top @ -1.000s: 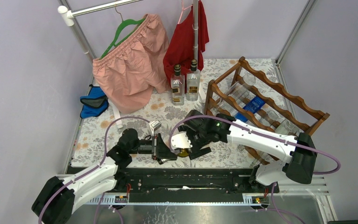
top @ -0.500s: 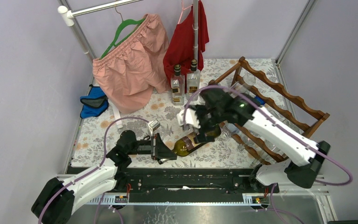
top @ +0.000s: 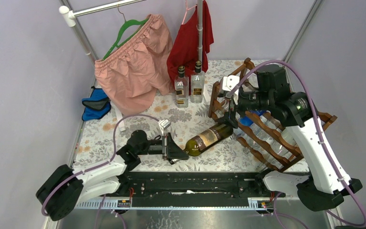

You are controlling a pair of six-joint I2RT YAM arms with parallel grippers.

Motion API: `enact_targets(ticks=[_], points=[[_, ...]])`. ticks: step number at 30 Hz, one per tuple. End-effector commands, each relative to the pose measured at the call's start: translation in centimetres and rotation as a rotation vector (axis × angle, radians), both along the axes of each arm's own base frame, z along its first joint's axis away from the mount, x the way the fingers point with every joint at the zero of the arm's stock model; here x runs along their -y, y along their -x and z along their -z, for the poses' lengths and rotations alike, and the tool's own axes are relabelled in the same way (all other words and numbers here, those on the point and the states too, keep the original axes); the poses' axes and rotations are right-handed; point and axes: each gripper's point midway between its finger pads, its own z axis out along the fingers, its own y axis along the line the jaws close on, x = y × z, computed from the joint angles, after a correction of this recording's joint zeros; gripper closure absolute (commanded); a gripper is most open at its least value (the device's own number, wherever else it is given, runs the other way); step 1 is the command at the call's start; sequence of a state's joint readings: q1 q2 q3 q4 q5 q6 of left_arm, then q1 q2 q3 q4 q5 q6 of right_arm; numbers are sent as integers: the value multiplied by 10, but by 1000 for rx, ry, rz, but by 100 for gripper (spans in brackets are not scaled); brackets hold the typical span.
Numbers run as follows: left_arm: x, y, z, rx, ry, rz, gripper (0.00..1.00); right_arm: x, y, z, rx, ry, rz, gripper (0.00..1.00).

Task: Put the wine bottle on the wine rack
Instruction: Pick up the wine bottle from the center of the board, then place the wine bottle in the wine rack.

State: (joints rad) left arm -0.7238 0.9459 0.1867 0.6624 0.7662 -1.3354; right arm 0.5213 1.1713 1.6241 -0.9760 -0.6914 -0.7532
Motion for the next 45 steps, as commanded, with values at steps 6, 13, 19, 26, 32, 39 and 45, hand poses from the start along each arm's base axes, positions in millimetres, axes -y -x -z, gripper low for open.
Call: enact_targets(ticks=[6, 13, 19, 26, 32, 39, 45], points=[[21, -12, -86, 324, 264, -25, 100, 13, -23, -23, 7, -99, 152, 0], [30, -23, -87, 331, 282, -50, 100, 18, -29, -22, -13, -119, 167, 0], [39, -30, -84, 335, 278, -43, 100, 22, -26, -22, -18, -123, 172, 0], [46, -30, -86, 335, 289, -21, 100, 24, -28, -18, -26, -125, 179, 0], [51, -33, -80, 321, 290, -12, 100, 25, -27, -17, -30, -128, 177, 0], [55, -36, -76, 311, 290, -6, 100, 27, -26, -18, -30, -129, 180, 0], [59, -40, -69, 310, 271, -9, 100, 27, -26, -16, -34, -130, 176, 0]])
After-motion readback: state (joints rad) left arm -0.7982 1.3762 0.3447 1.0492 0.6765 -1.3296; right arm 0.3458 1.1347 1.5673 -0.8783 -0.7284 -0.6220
